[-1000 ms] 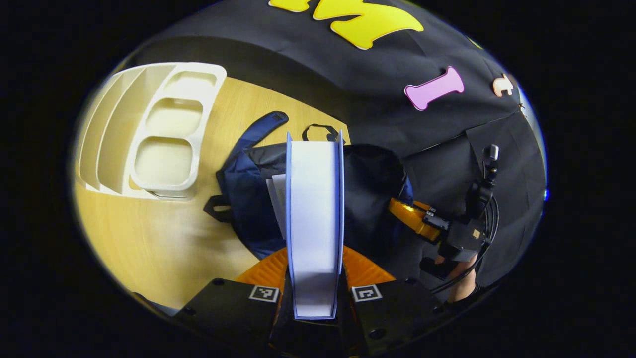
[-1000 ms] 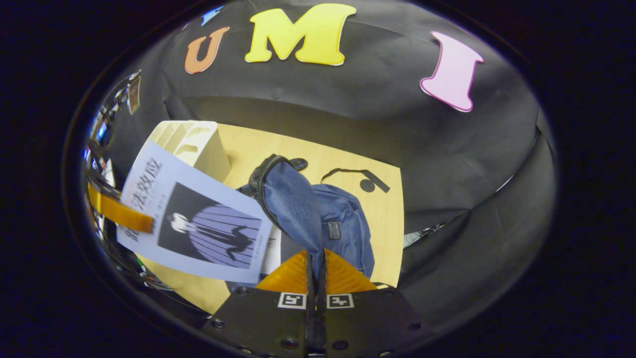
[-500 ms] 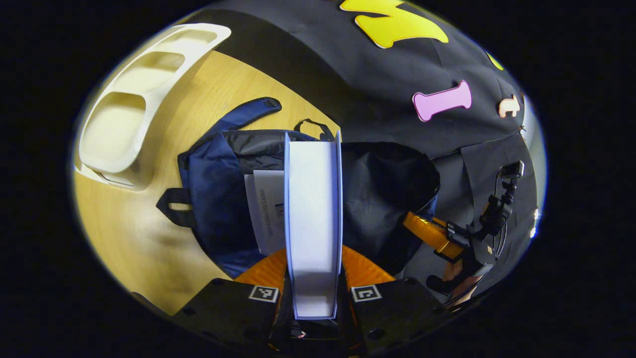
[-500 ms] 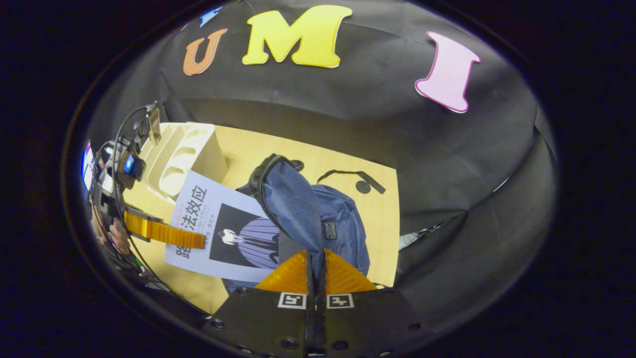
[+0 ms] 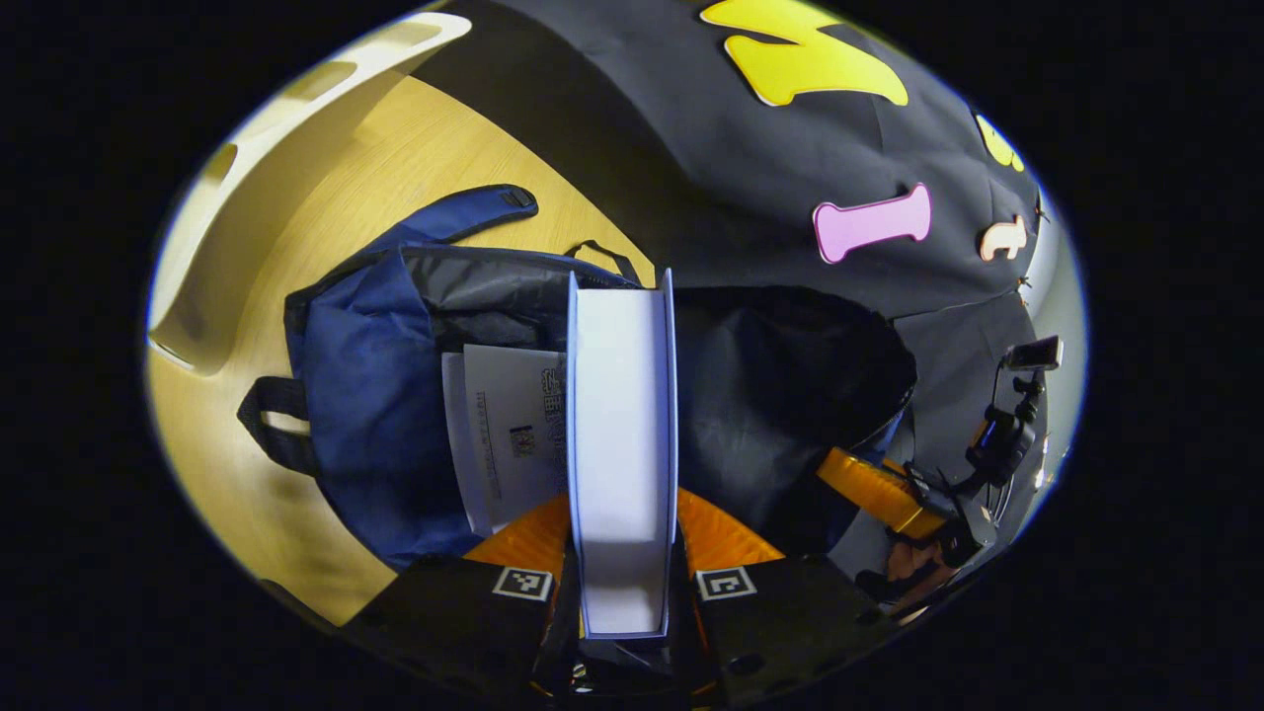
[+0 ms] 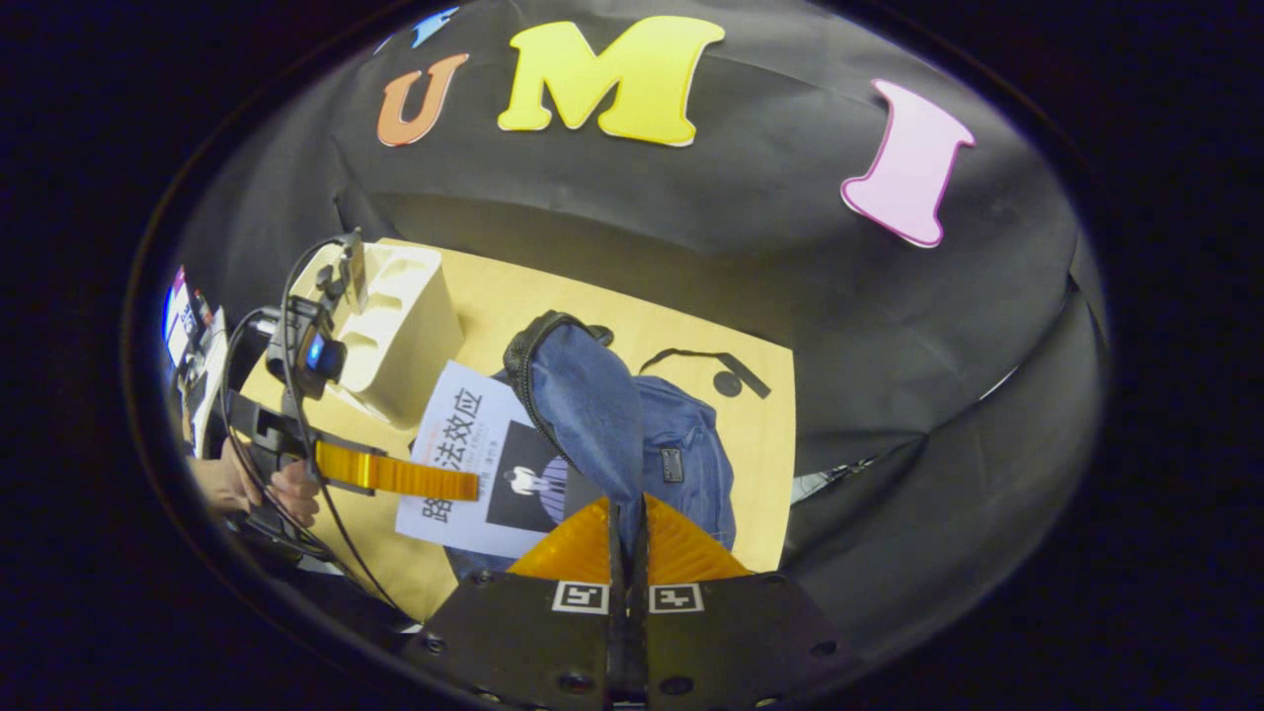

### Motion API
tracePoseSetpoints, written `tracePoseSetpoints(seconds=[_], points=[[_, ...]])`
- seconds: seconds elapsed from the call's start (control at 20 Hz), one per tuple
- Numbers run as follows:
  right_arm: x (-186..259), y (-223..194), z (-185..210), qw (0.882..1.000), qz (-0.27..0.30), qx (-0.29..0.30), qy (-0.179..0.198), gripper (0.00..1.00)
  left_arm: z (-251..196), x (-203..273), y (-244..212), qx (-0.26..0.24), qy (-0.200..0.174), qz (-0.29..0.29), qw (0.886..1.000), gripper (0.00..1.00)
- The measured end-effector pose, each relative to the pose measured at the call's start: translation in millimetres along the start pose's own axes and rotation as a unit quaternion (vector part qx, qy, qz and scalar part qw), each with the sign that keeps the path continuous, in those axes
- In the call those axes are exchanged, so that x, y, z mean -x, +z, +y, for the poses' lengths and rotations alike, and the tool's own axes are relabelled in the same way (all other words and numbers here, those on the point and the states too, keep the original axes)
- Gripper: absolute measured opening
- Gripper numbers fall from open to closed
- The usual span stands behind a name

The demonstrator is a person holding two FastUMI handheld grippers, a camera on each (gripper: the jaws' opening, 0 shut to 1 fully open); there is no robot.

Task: Open the schoolbag, grab two books from the bookshelf and put them into the schoolbag.

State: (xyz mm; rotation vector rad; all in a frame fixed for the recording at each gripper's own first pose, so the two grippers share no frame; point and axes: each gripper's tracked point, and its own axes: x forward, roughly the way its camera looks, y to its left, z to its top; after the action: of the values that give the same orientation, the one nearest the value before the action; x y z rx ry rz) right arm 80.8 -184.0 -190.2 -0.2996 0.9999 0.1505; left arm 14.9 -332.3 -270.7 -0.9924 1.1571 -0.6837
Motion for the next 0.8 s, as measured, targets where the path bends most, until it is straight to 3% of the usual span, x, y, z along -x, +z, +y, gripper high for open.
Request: tracePoseSetpoints(seconds=[0.45, 0.8], points=[[-6, 10, 14, 1.000, 0.016, 0.026, 0.000, 0.00, 8, -44, -8, 0.059, -0.056, 0.002, 0.997, 0.39], [-12, 14, 14, 1.000, 0.021, 0.018, -0.008, 0.00, 17, -69, -12, 0.068, -0.060, 0.019, 0.996, 0.41]])
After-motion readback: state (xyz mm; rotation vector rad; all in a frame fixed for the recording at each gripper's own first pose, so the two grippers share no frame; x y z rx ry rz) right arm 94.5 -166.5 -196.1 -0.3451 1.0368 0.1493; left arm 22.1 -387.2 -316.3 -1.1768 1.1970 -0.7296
